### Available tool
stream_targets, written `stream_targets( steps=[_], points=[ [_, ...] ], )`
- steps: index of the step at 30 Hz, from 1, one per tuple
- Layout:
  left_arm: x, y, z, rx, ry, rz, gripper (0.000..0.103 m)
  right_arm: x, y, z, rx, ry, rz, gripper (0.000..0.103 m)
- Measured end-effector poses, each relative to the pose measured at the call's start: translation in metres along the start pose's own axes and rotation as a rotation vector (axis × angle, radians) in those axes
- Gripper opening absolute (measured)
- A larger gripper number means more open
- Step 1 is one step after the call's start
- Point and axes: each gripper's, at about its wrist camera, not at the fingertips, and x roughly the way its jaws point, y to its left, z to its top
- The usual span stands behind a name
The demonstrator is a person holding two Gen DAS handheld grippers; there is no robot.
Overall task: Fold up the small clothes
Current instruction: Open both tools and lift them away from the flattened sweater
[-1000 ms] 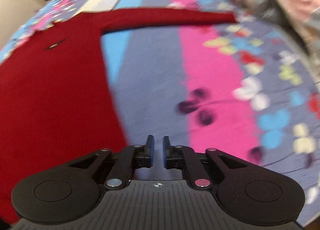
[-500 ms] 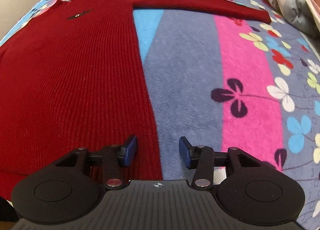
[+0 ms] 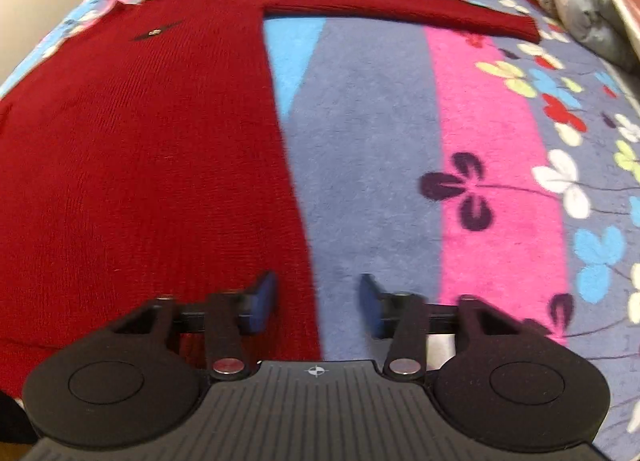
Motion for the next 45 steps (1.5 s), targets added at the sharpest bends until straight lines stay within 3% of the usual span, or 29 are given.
stream_targets(
  steps=[2,7,14,17,19,21,23,26,28,29,30,31,32,34,36,38,40,42,45],
  points=[
    [0.008,-0.004,0.000,0.027,0.038,0.011,0.011,-0.005,0.002,0.001,-0.009,-0.009,0.037,0.008],
    [-0.001,-0.003,0.000,0.022,-0.008,0.000,0.010,-0.023,-0.012,0.009,0.023,-0.077,-0.003,0.005],
    [-0.001,-0.004,0.001,0.022,-0.003,-0.007,0.012,-0.026,0.003,0.011,-0.114,-0.180,-0.117,0.005],
    [0.000,-0.004,0.001,0.027,-0.003,0.033,0.020,-0.010,0.010,0.005,-0.207,-0.057,-0.155,0.006],
    [-0.009,-0.006,0.002,0.052,-0.065,0.060,0.022,-0.006,0.019,0.000,-0.269,-0.048,-0.216,0.006],
    [-0.020,-0.010,0.003,0.078,-0.137,0.036,0.026,-0.018,0.023,0.003,-0.277,-0.129,-0.241,0.007],
    [-0.026,-0.016,0.001,0.102,-0.164,-0.015,0.028,-0.035,0.025,0.005,-0.255,-0.250,-0.257,0.020],
    [-0.015,-0.026,-0.001,0.140,-0.097,-0.083,0.035,-0.050,0.026,0.008,-0.182,-0.348,-0.095,0.031],
    [0.004,-0.031,-0.005,0.165,0.014,-0.068,0.041,-0.043,0.023,0.010,-0.133,-0.288,0.095,0.033],
    [0.012,-0.032,-0.007,0.177,0.058,-0.049,0.041,-0.031,0.024,0.010,-0.140,-0.198,0.161,0.034],
    [0.013,-0.033,-0.008,0.185,0.057,-0.039,0.041,-0.014,0.027,0.006,-0.169,-0.080,0.168,0.034],
    [0.009,-0.033,-0.008,0.183,0.038,-0.038,0.042,0.002,0.032,-0.001,-0.217,0.006,0.103,0.034],
    [0.004,-0.033,-0.007,0.177,0.011,-0.045,0.043,0.007,0.037,-0.006,-0.279,0.006,0.058,0.034],
    [-0.002,-0.031,-0.004,0.151,-0.020,-0.054,0.050,-0.005,0.047,-0.006,-0.335,-0.043,0.057,0.034],
    [0.004,-0.032,-0.005,0.147,0.012,-0.042,0.050,-0.006,0.044,-0.005,-0.305,-0.038,0.096,0.034],
    [0.009,-0.036,-0.008,0.177,0.035,-0.021,0.050,0.001,0.039,-0.007,-0.305,-0.012,0.043,0.035],
    [0.001,-0.038,-0.007,0.171,-0.019,-0.002,0.050,-0.006,0.037,-0.002,-0.280,-0.043,0.053,0.035],
    [-0.012,-0.035,-0.004,0.134,-0.093,-0.014,0.050,-0.022,0.035,0.002,-0.260,-0.138,0.050,0.035],
    [-0.027,-0.031,0.003,0.079,-0.201,-0.002,0.064,-0.042,0.028,0.010,-0.192,-0.263,0.045,0.038]
  ],
)
